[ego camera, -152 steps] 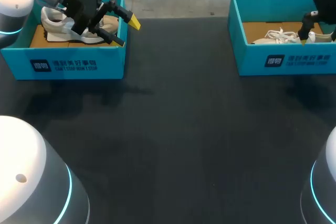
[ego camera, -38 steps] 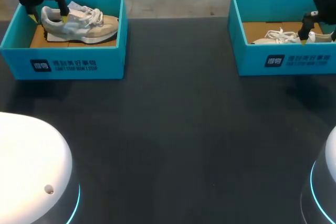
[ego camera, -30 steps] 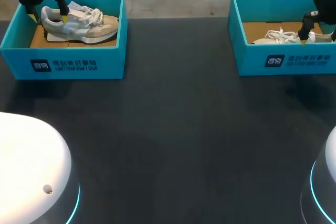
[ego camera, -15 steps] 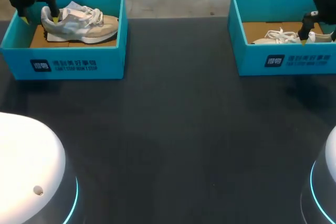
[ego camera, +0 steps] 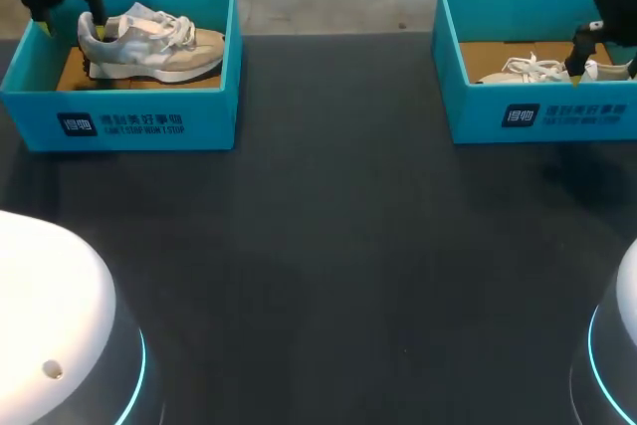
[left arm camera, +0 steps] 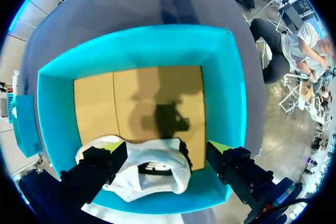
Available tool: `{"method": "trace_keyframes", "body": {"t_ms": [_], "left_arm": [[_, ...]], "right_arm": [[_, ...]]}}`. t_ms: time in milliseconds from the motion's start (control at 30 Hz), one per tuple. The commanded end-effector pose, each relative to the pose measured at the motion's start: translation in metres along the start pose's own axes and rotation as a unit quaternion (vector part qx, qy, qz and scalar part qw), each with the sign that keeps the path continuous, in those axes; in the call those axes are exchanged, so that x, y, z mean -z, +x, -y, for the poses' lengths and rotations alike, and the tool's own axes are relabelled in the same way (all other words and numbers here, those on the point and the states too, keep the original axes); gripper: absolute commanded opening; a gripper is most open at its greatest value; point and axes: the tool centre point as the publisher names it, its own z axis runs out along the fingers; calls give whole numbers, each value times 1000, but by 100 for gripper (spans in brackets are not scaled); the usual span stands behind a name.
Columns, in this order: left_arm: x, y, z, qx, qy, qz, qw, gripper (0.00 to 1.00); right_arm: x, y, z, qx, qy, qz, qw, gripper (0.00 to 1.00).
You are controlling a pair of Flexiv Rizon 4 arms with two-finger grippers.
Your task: Take the shoe out of the shoebox, open the shoe tongue, remove and reinsert the insole, then place the shoe into the shoebox
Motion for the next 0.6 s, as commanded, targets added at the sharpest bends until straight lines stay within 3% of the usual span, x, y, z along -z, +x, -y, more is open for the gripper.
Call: {"method": "trace_keyframes", "body": {"t_ms": [33, 333, 600], "left_arm": [[-4, 1, -12, -2, -19, -15, 1000, 100], [-9, 5, -39, -16, -36, -19, 999, 100], [-16, 15, -61, -15, -27, 6, 1000, 100]], "right_arm": [[0, 0, 0, 0, 0, 0, 1000, 100], [0, 0, 0, 0, 0, 0, 1000, 100], [0, 0, 0, 0, 0, 0, 1000, 100]]}}
